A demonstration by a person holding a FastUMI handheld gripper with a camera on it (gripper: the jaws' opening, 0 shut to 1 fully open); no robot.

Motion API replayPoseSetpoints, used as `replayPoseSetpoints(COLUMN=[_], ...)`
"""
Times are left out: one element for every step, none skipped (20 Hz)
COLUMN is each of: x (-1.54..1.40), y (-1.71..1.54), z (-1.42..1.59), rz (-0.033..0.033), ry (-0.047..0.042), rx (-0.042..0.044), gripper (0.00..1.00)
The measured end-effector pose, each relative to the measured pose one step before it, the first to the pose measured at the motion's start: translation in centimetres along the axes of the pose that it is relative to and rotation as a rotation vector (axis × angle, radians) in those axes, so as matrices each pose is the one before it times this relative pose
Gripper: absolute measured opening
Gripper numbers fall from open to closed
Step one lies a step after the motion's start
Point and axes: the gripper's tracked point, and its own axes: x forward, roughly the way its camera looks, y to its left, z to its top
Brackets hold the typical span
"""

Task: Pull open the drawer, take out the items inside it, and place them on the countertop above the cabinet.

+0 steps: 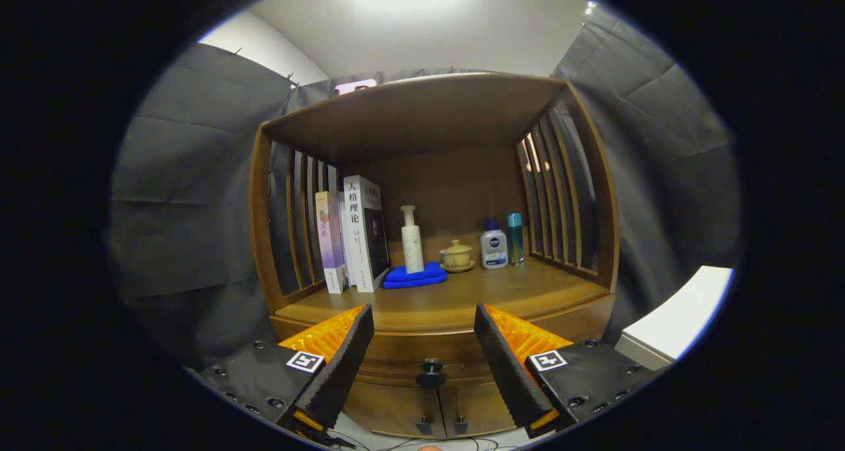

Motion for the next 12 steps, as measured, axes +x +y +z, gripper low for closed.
replayPoseSetpoints(x=[0.537, 0.542, 0.437, 0.429, 0.352, 0.369, 0.570, 0.345, 0.206, 0.244, 0.268, 0.235], y=[0.061, 0.018, 0.181, 0.066, -0.009, -0.014, -0.053, 0.084, -0.088, -0.103, -0.075, -0.140], z=[-0.828, -0.788, -0.782, -0.814, -1.008, -0.681, -0.904, -0.946, -1.040, -0.964, -1.079, -0.692], rz=[0.00064, -0.00198, 0.00417, -0.00003, 0.00116, -0.00174, -0.00158, -0.00016, -0.00258, -0.00296, -0.00208, -0.00607], ry=[0.00861, 0.00872, 0.01353, 0.01752, 0.01816, 0.00974, 0.01005, 0.01229, 0.01316, 0.02023, 0.01708, 0.01301], rx=[0.00150, 0.00138, -0.00063, -0.00518, -0.00992, -0.01096, -0.01274, -0.01196, -0.00936, -0.00706, -0.00350, -0.00304], gripper=[0.97, 0.97, 0.97, 0.97, 0.97, 0.98, 0.98, 0.98, 0.98, 0.98, 0.98, 0.98])
